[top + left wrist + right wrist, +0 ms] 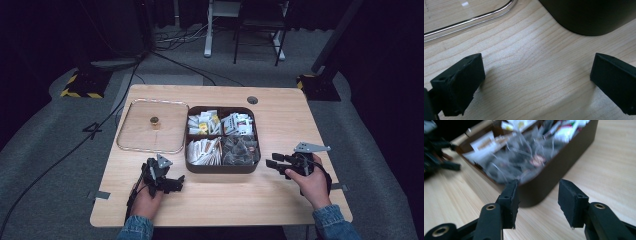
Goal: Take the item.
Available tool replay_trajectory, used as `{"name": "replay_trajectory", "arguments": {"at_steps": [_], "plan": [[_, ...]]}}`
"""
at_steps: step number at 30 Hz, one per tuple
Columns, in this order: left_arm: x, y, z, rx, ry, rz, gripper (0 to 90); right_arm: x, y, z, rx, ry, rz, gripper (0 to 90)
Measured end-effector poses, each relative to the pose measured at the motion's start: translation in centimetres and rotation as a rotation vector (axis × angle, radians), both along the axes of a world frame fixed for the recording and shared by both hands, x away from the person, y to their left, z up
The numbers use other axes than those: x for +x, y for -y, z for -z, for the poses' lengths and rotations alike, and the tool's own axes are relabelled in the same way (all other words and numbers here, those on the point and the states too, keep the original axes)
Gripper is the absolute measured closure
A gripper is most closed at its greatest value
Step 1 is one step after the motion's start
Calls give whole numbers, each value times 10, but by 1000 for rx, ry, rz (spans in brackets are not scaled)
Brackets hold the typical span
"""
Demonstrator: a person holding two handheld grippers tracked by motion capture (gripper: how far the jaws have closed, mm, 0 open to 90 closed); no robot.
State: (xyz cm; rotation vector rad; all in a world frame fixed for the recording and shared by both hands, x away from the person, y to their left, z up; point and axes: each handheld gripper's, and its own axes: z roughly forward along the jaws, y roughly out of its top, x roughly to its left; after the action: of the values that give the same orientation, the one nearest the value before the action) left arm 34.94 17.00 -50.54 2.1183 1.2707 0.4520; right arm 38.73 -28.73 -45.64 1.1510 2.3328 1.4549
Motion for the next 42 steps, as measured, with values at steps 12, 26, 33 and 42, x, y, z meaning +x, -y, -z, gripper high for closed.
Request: {"name": "replay_trajectory", "arguments": {"at_steps": [12, 26, 33, 42], "plan": [[1, 1, 0, -1, 0, -2, 0, 15, -13, -34, 21, 63, 6, 506], [1, 1, 0, -2, 0, -3, 0, 54, -16, -59, -46, 21, 33, 534], [1, 1, 0, -3, 2, -3, 0, 69, -17, -66, -80, 39, 47, 527], [1, 1, 0, -2, 2, -3, 0, 90, -31, -72, -114, 21, 32, 527]]}}
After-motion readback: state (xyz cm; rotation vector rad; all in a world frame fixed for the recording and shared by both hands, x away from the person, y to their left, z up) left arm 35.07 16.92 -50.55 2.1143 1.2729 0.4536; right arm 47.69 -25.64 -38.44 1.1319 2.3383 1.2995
